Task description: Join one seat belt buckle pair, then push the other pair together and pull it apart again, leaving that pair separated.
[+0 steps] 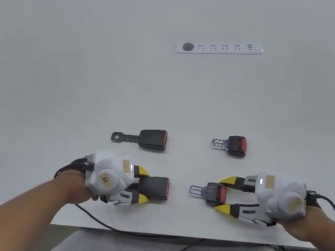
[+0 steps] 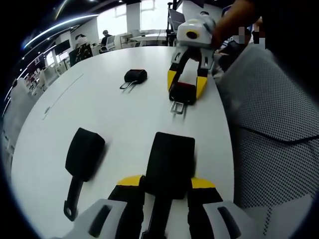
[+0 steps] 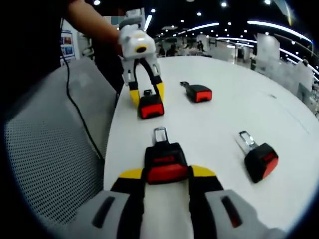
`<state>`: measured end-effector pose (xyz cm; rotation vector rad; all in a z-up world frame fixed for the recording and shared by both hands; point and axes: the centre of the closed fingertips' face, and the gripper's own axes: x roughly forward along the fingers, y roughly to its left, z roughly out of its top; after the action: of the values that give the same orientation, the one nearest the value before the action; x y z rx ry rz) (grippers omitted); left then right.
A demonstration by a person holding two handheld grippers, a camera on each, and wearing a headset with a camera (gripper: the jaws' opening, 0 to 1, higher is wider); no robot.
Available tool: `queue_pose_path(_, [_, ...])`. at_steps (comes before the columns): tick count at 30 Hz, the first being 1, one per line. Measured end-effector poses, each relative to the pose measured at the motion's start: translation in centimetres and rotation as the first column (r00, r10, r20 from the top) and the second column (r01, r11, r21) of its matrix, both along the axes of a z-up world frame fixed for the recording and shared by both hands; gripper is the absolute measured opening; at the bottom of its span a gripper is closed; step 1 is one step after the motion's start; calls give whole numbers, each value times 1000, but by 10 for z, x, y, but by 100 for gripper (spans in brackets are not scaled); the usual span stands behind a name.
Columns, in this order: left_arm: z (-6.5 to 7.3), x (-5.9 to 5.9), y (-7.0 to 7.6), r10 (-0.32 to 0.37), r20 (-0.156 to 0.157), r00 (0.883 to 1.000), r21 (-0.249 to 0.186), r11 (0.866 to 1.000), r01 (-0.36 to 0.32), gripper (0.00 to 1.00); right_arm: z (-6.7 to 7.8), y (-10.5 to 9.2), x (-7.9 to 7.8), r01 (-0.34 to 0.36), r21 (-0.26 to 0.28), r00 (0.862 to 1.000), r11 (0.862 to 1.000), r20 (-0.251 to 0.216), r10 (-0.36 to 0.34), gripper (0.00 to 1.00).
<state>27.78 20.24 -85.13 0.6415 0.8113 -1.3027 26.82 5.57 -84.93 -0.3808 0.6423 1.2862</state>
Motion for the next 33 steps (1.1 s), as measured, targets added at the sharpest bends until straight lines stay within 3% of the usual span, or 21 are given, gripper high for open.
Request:
queue_pose_path(5, [0,0,0,2,-1,1000,1,1000,-2,34,1,20,4,-20,14,1000,1000,1,20,34])
queue_pose_path(8, [0,0,0,-1,0,1000,3,1000,1,34,1,30,4,0,32,999,999,-36,1,34])
queue_pose_path(13, [0,0,0,-7,1,1000,5,1000,7,34,1,45,6,-30,25,999,999,-33,30,34])
queue_pose_path(14, [0,0,1,-9,-1,1000,8,1000,9,34,1,46,7,-44,18,999,999,-15,44,34])
queue_pose_path(19, [-1,0,1,-24,-1,1000,21,1000,24,34,2,59,6,-51,36,998,998,-42,53,34])
queue_pose_path(21, [-1,0,1,-35,0,999,24,999,35,34,1,60,8,-76,12,997,997,-19,76,34])
queue_pose_path(25, [-1,0,0,-67,10,998,39,997,66,34,2,59,9,-58,25,997,998,-59,59,34])
queue_pose_path(33, [-2,0,-1,-103,16,995,65,993,102,33,1,66,6,-67,9,996,998,-60,68,33])
